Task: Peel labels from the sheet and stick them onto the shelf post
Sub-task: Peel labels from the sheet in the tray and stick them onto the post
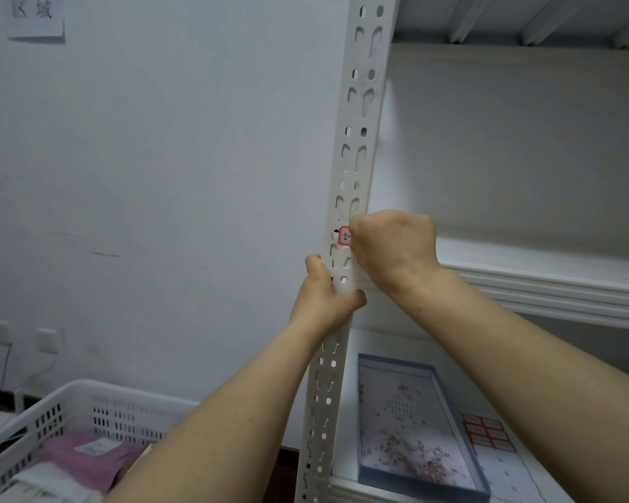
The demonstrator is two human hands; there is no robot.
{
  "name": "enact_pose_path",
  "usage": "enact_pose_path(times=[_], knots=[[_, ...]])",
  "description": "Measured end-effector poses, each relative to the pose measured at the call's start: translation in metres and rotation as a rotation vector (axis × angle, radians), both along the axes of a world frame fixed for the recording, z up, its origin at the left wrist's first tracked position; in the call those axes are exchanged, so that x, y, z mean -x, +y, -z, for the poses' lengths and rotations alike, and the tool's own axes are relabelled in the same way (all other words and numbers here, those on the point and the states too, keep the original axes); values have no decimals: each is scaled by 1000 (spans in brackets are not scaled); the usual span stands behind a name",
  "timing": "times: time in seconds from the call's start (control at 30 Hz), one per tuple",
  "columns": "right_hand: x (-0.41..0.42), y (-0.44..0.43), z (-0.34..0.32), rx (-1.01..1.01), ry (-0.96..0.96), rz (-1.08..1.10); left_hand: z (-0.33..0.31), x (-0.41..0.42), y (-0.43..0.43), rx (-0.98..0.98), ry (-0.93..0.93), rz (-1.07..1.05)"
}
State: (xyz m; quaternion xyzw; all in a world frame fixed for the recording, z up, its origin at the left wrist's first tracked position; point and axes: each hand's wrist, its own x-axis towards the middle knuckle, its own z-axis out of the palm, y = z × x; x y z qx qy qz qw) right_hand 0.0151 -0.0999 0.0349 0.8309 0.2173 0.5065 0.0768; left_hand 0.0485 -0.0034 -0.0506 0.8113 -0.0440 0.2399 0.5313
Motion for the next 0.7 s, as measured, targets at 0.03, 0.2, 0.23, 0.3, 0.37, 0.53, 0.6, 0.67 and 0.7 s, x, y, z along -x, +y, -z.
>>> enact_pose_path(times=[0.03, 0.2, 0.23, 0.3, 0.37, 0.53, 0.6, 0.67, 0.7], knots=[[-3, -2, 1, 25, -26, 4, 0, 0, 0, 0, -2, 0], [-3, 0, 0, 6, 192, 154, -1, 0, 0, 6, 0, 14], [-7, 0, 1, 2, 181, 131, -1, 0, 0, 8, 2, 14], [4, 1, 0, 10, 101, 151, -1, 0, 1, 5, 2, 12], [-4, 1, -1, -2, 123, 120, -1, 1, 1, 0, -1, 16], [-17, -5, 4, -27, 111, 17, -2, 1, 1, 13, 5, 25], [-19, -4, 2, -43, 165, 35, -2, 0, 1, 18, 13, 24], [-20, -3, 0, -40, 188, 47, -1, -1, 1, 18, 22, 23], [-22, -4, 1, -23, 191, 53, -1, -1, 1, 20, 23, 25]])
